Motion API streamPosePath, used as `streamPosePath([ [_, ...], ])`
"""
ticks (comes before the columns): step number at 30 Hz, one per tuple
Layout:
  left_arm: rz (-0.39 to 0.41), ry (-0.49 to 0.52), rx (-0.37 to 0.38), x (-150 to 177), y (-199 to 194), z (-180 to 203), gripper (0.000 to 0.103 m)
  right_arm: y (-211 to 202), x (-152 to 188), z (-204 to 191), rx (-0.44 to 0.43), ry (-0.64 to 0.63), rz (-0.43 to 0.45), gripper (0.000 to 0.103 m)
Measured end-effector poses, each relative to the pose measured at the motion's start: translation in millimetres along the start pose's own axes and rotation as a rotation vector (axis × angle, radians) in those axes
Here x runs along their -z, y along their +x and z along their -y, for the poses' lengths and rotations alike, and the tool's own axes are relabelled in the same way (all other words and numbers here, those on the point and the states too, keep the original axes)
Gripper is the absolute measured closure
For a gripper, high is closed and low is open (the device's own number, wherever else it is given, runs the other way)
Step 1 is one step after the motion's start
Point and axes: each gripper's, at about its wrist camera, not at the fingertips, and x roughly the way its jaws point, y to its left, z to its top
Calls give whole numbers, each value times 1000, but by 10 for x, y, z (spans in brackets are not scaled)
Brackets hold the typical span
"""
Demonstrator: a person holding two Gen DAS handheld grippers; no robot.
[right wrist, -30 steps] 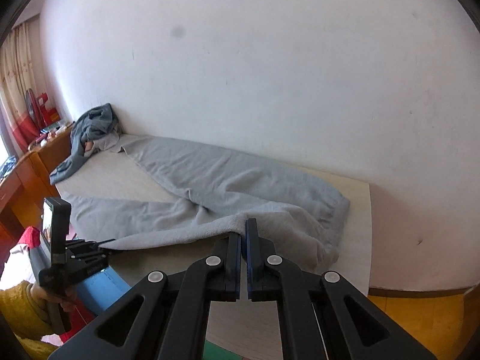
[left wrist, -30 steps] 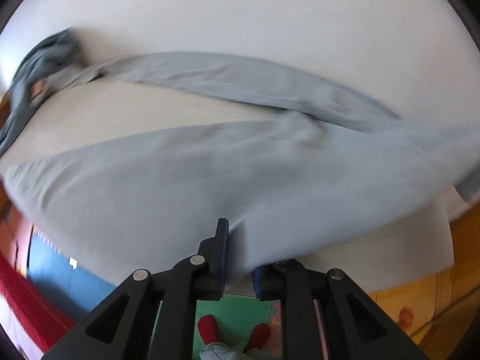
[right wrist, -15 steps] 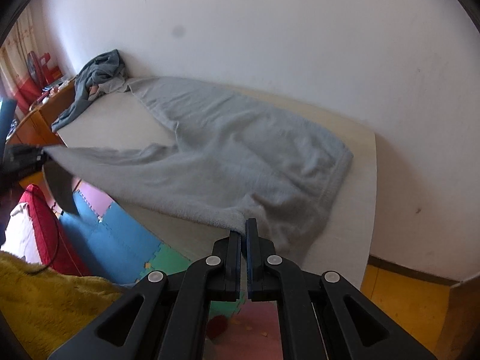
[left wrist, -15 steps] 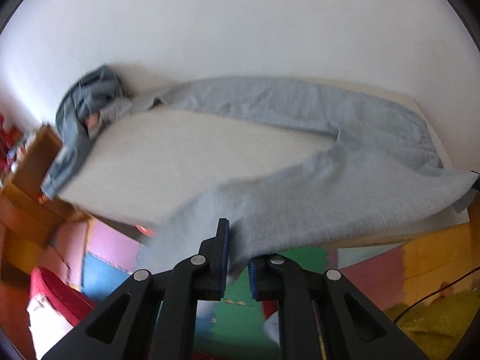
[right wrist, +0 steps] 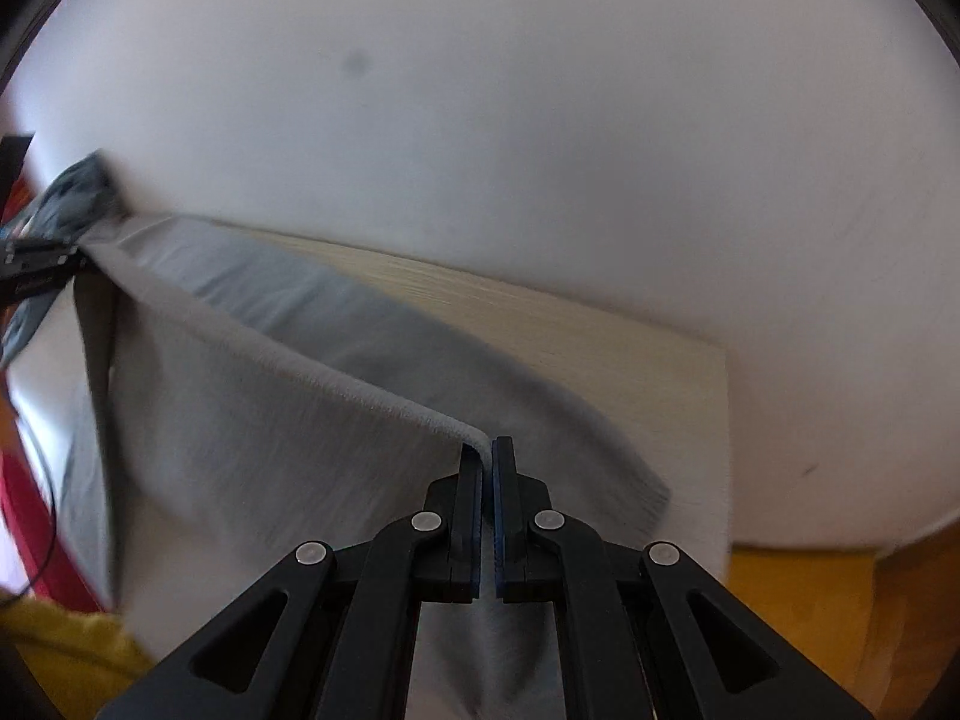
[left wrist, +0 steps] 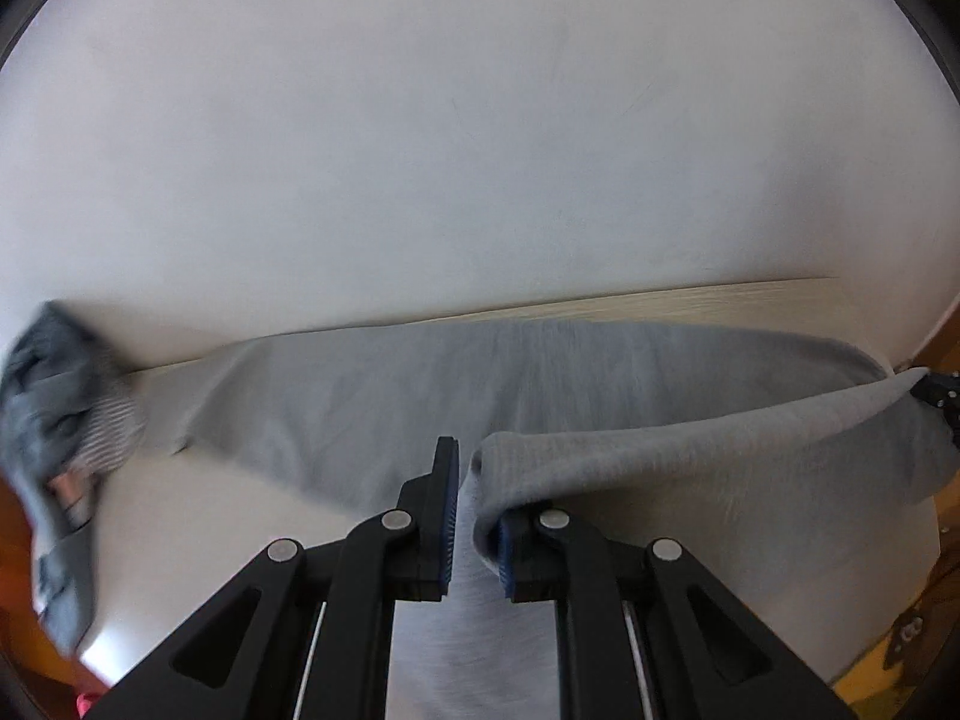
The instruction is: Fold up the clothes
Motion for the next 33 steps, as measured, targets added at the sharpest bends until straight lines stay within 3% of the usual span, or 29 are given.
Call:
streamPosePath([
  [3, -62, 15, 47, -143, 482, -17, 94, 305, -35, 154, 18, 104, -50, 87],
  [6, -117, 24, 78, -174, 838, -31, 94, 273, 24, 342, 33, 213, -54, 77],
  [9, -146, 22, 98, -140, 998, -47, 94, -10, 180, 545, 75, 299, -3, 61],
  [10, -153, 20, 104, -123, 1033, -55, 94, -107, 252, 617, 85, 330, 16, 59],
  [16, -160, -4, 121, -68, 1046, -93, 94, -146, 631, 925, 21, 481, -32, 59],
  [20, -150, -16, 113, -25, 995, -95, 94, -14, 583, 941, -76, 510, -24, 59],
  [22, -143, -38, 103, 3, 939, -108, 94, 83, 544, 917, -61, 478, -43, 60],
  [23, -138, -48, 101, 14, 908, -112, 94, 115, 534, 897, -53, 462, -49, 71],
  [24, -129, -47, 95, 21, 874, -109, 94, 131, 529, 872, -51, 451, -50, 76],
  [30, -23, -73, 74, -49, 284, -154, 97, -399, 455, 796, -18, 388, 99, 77],
  [33, 15, -42, 47, -262, 227, -137, 97, -336, 327, 912, 10, 367, 123, 76],
])
